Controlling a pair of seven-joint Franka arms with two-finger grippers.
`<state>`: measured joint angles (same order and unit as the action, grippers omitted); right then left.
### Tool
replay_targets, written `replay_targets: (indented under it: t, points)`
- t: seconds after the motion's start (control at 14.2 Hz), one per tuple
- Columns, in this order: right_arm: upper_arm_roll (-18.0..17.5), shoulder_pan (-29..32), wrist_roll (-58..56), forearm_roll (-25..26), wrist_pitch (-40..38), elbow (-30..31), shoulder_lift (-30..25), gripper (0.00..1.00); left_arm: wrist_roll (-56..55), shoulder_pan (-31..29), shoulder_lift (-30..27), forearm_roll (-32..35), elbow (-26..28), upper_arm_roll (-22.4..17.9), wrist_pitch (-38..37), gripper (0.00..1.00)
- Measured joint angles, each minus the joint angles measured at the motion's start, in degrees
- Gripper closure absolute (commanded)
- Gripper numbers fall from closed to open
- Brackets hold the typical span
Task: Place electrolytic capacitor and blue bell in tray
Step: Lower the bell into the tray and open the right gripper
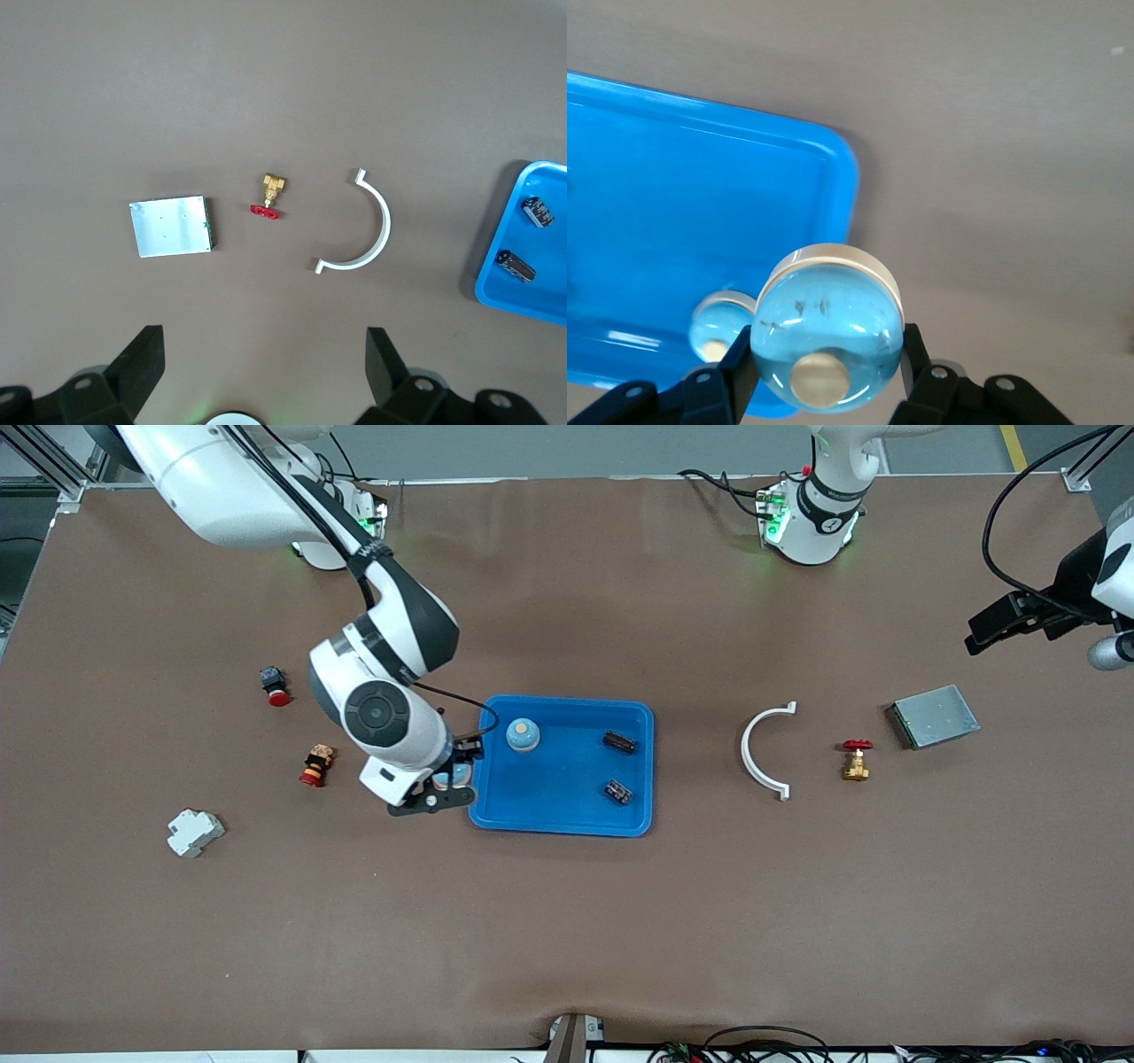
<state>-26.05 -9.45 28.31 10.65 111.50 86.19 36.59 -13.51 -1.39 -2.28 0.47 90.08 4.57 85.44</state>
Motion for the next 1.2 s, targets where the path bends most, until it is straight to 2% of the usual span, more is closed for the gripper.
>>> replay_targets:
  t: [0.35, 0.64, 1.2]
  points:
    - [0.2, -3.3, 2.9, 0.0, 2.0, -3.8, 3.8, 0.80, 0.0, 0.5, -0.5, 0.0, 0.2, 0.0, -0.4, 0.00]
    - [0.6, -5.0, 2.9, 0.3, 5.1, -4.1, 7.2, 0.80, 0.0, 0.9, -0.5, -0.2, 0.2, 0.2, -0.4, 0.00]
    - [2.7, -6.5, 2.9, 1.1, 7.5, -4.3, 10.4, 0.79, 0.0, 1.1, -1.1, -0.3, 0.1, 1.1, -1.0, 0.00]
